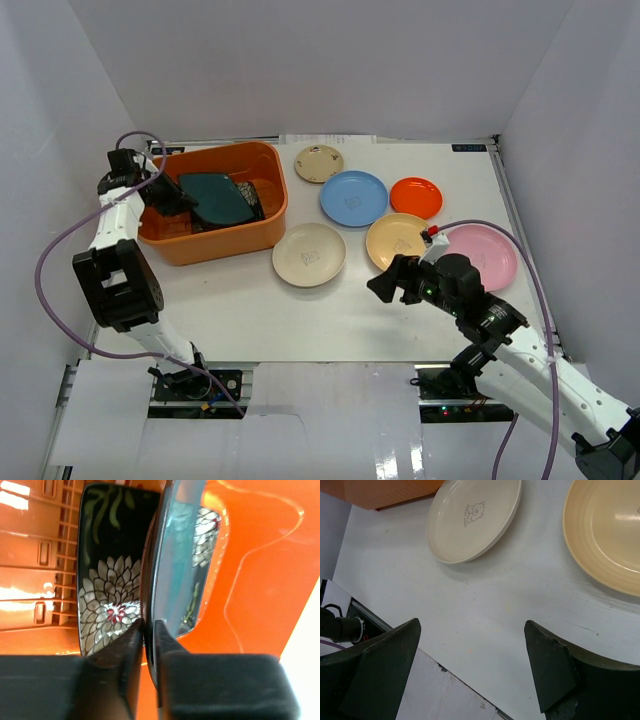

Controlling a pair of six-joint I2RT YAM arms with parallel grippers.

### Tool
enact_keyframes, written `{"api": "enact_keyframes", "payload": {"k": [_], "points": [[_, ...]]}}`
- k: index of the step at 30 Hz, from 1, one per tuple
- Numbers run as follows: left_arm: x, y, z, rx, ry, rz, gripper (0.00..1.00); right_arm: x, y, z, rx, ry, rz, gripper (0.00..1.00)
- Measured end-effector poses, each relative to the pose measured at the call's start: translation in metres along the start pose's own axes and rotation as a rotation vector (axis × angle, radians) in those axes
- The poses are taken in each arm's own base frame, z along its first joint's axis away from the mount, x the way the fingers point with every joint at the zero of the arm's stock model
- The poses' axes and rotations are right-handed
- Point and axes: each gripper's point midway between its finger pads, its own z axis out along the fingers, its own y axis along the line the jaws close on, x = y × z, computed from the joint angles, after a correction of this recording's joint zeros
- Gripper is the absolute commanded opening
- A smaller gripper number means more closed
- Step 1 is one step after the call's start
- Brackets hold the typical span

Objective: Place the plates into the plastic bin on the countertop

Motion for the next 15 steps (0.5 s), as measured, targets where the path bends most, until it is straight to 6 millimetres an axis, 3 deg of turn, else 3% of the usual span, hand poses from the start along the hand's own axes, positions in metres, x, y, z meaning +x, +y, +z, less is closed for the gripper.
{"api": "enact_keyframes", "payload": {"k": [1, 4, 5, 8, 11, 15], "points": [[-0.003, -0.001, -0.001, -0.001, -0.011, 0.008, 0.46, 0.0, -0.002, 0.001, 0.007, 0.0, 0.0, 0.9], [-0.01, -0.002, -0.002, -0.017, -0.038, 0.032, 0.74, 0.0, -0.005, 0.002, 0.025, -0.003, 0.0, 0.9], [-0.011, 0.0, -0.001, -0.028, -0.043, 0.039, 0.78, 0.0, -0.006, 0.003, 0.031, -0.005, 0.001, 0.9], [-0.012, 0.003, 0.0, -0.062, -0.055, 0.048, 0.86, -0.001, -0.01, 0.004, 0.054, -0.012, 0.001, 0.87], [-0.012, 0.004, 0.002, -0.085, -0.065, 0.059, 0.87, -0.001, -0.016, 0.007, 0.083, -0.011, 0.002, 0.83], [-0.016, -0.005, -0.005, -0.097, -0.109, 0.089, 0.88, -0.002, -0.025, 0.009, 0.133, -0.023, -0.002, 0.67]]}}
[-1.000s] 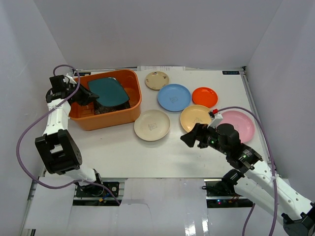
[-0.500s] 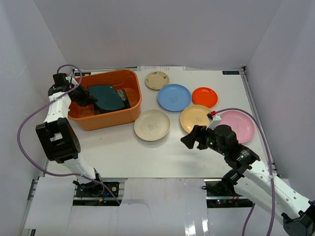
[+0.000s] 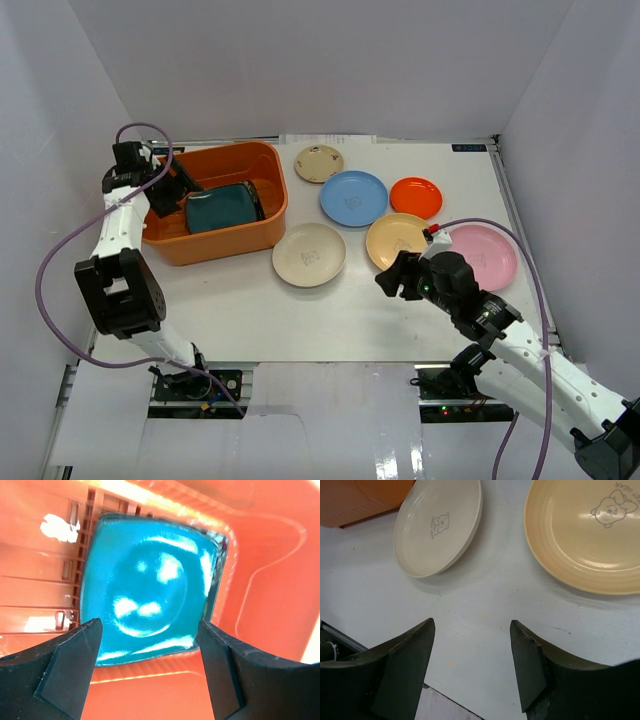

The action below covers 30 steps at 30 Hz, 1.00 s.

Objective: Place the plates into the plastic bin on the countertop

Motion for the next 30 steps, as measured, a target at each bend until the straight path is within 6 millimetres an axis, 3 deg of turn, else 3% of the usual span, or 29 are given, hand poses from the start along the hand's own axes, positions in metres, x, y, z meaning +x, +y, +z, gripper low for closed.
{"api": "enact_keyframes", "payload": {"k": [4, 8, 10, 12, 15, 17, 20, 21, 24, 27, 30], "points": [[-0.02, -0.019, -0.028, -0.006, -0.132, 0.055, 0.88, -0.004, -0.009, 0.002, 0.049, -0.025, -0.002, 0.56], [-0.039, -0.047, -0.074, 0.028, -0.292, 0.103, 0.82, -0.007, -0.02, 0.004, 0.11, -0.037, -0.017, 0.41], [-0.041, -0.06, -0.092, 0.054, -0.354, 0.124, 0.78, -0.01, -0.027, 0.005, 0.148, -0.052, -0.024, 0.36], [-0.03, -0.079, -0.104, 0.089, -0.383, 0.161, 0.75, -0.013, -0.035, 0.006, 0.193, -0.065, -0.032, 0.31], [0.02, -0.141, -0.111, 0.232, -0.346, 0.289, 0.69, -0.019, -0.053, 0.009, 0.28, -0.08, -0.039, 0.25], [0.076, -0.19, -0.113, 0.356, -0.272, 0.403, 0.64, -0.024, -0.07, 0.011, 0.346, -0.084, -0.034, 0.25], [0.167, -0.235, -0.117, 0.489, -0.14, 0.566, 0.64, -0.032, -0.1, 0.01, 0.459, -0.092, -0.008, 0.29], [0.195, -0.241, -0.116, 0.512, -0.092, 0.613, 0.64, -0.034, -0.109, 0.009, 0.489, -0.097, 0.004, 0.32], [0.252, -0.243, -0.101, 0.512, 0.01, 0.714, 0.66, -0.044, -0.141, 0.001, 0.588, -0.121, 0.06, 0.38], [0.287, -0.235, -0.074, 0.458, 0.084, 0.788, 0.68, -0.053, -0.172, -0.007, 0.659, -0.145, 0.138, 0.43], [0.306, -0.223, -0.042, 0.378, 0.128, 0.839, 0.72, -0.055, -0.197, -0.012, 0.715, -0.147, 0.185, 0.5]]}}
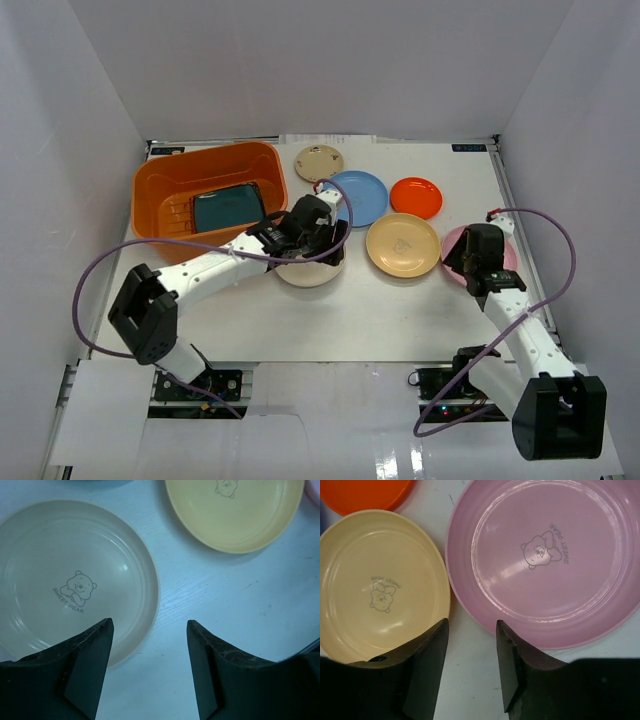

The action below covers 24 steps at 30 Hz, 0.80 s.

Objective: Place the plates into the plastic bin on the countertop

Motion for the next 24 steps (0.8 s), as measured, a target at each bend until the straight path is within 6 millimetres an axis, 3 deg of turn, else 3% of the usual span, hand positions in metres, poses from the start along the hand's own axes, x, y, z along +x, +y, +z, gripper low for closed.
{"api": "enact_keyframes", "payload": {"k": [8, 15, 19, 24], "points": [[0.039, 0.015, 0.045, -0.067, 0.134, 0.019, 0.74, 0.029, -0.021, 0.027, 0.065, 0.145, -0.094, 0.57], [0.067, 0.021, 0.071, -0.095, 0.219, 0.023, 0.7, 0.048, -0.022, 0.037, 0.044, 0.232, -0.116, 0.62], [0.079, 0.018, 0.079, -0.1, 0.245, 0.036, 0.58, 0.056, -0.02, 0.043, 0.032, 0.262, -0.117, 0.61], [0.083, 0.005, 0.079, -0.084, 0.243, 0.058, 0.26, 0.056, -0.018, 0.044, 0.017, 0.248, -0.108, 0.49]]}}
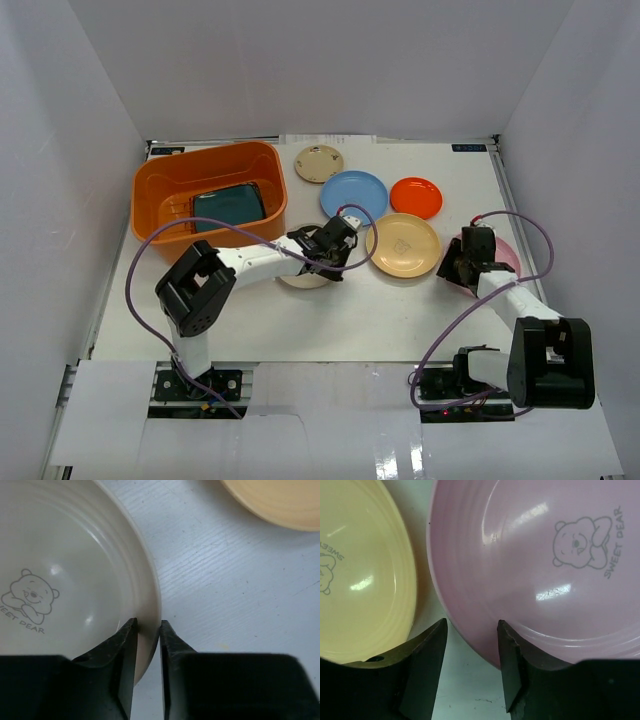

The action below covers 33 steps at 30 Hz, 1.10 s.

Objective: Place the plates into the plastic bin on the countertop

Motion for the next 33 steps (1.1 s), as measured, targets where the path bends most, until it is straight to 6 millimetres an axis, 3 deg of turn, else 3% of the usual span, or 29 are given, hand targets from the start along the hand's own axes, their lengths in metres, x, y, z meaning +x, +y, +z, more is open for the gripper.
{"api": "enact_keyframes", "payload": {"k": [3, 6, 14, 15, 18, 23, 27, 29, 30, 33], "points": [[-0.003, -0.005, -0.001, -0.011, -0.022, 0.035, 0.12, 0.003, 0.001, -0.005, -0.018, -0.01, 0.007, 0.42], [-0.008, -0.006, -0.001, -0.02, -0.043, 0.045, 0.0, 0.005, 0.002, -0.011, -0.032, -0.022, 0.011, 0.29], [-0.008, -0.01, -0.003, -0.026, -0.051, 0.043, 0.0, 0.001, 0.009, -0.027, -0.089, -0.057, 0.031, 0.15], [-0.007, -0.012, -0.004, -0.019, -0.051, 0.041, 0.0, 0.0, 0.01, -0.03, -0.096, -0.064, 0.033, 0.1], [-0.004, -0.028, -0.011, 0.026, -0.045, 0.033, 0.0, -0.006, 0.013, -0.039, -0.116, -0.098, 0.039, 0.08], [-0.003, -0.059, -0.035, 0.152, -0.039, 0.005, 0.0, -0.014, 0.018, -0.052, -0.151, -0.148, 0.043, 0.08], [-0.01, -0.065, -0.062, 0.184, -0.064, -0.023, 0.0, -0.012, 0.019, -0.052, -0.163, -0.144, 0.045, 0.08], [-0.015, -0.062, -0.076, 0.178, -0.08, -0.031, 0.0, -0.006, 0.017, -0.049, -0.158, -0.132, 0.047, 0.17], [-0.019, -0.061, -0.083, 0.172, -0.09, -0.034, 0.0, -0.002, 0.016, -0.047, -0.153, -0.123, 0.049, 0.34], [-0.042, -0.058, -0.112, 0.146, -0.143, -0.036, 0.0, 0.003, 0.012, -0.043, -0.132, -0.104, 0.06, 0.59]]}}
